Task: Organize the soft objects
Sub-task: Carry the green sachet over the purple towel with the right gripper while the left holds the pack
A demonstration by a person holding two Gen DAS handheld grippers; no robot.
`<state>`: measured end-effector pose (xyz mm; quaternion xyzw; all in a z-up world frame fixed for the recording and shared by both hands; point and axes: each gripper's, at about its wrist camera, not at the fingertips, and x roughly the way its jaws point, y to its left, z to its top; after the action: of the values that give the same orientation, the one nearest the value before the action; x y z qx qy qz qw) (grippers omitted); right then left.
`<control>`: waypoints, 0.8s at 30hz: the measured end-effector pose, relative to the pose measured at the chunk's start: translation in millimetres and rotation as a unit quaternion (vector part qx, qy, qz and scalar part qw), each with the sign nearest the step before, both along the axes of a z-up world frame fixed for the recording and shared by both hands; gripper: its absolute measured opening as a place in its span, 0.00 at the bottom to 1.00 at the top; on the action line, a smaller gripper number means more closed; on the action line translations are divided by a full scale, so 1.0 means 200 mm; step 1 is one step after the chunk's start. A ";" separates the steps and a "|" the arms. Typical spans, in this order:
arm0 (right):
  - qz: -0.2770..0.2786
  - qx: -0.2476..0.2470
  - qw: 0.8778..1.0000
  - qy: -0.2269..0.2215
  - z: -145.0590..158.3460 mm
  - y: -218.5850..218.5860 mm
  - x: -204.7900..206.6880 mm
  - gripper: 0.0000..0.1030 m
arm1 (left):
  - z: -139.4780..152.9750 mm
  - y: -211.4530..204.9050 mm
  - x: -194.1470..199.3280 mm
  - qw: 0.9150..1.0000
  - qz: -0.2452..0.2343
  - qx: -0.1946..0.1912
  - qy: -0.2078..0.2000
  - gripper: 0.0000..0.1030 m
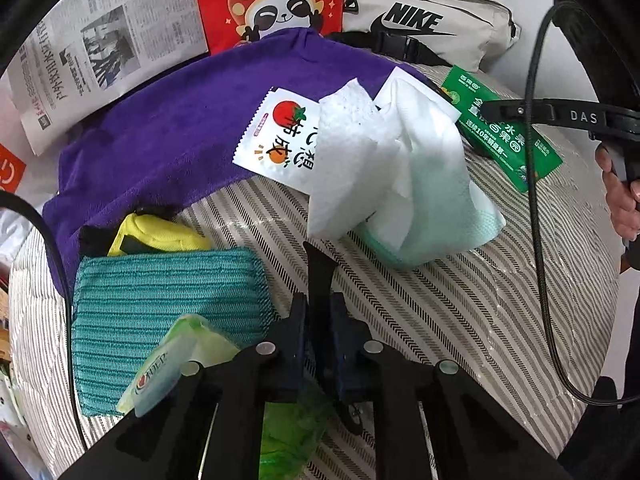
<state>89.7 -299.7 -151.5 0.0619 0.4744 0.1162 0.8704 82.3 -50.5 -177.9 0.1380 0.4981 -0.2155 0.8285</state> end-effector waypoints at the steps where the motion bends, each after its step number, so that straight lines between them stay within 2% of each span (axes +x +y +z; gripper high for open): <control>1: 0.000 -0.001 1.000 0.003 -0.01 0.00 0.01 0.05 | 0.00 0.00 -0.01 1.000 0.000 -0.002 -0.001 0.11; 5: 0.007 -0.008 1.000 0.007 -0.02 0.02 0.01 0.05 | 0.01 0.01 0.01 1.000 -0.002 -0.009 0.007 0.07; 13: 0.005 -0.004 1.000 0.025 -0.10 0.02 0.06 0.04 | 0.01 0.02 0.03 1.000 0.003 -0.028 0.007 0.07; 16: 0.004 -0.002 1.000 0.012 -0.07 0.01 0.04 0.04 | 0.02 0.04 0.04 0.999 0.008 -0.043 0.015 0.04; 24: 0.003 0.000 1.000 -0.021 0.08 0.00 0.00 0.04 | 0.09 0.06 0.02 0.998 0.009 -0.063 0.005 0.04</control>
<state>89.3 -300.4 -135.6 0.0584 0.4564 0.1197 0.8798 87.1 -38.0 -160.6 0.0797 0.4891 -0.2395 0.8349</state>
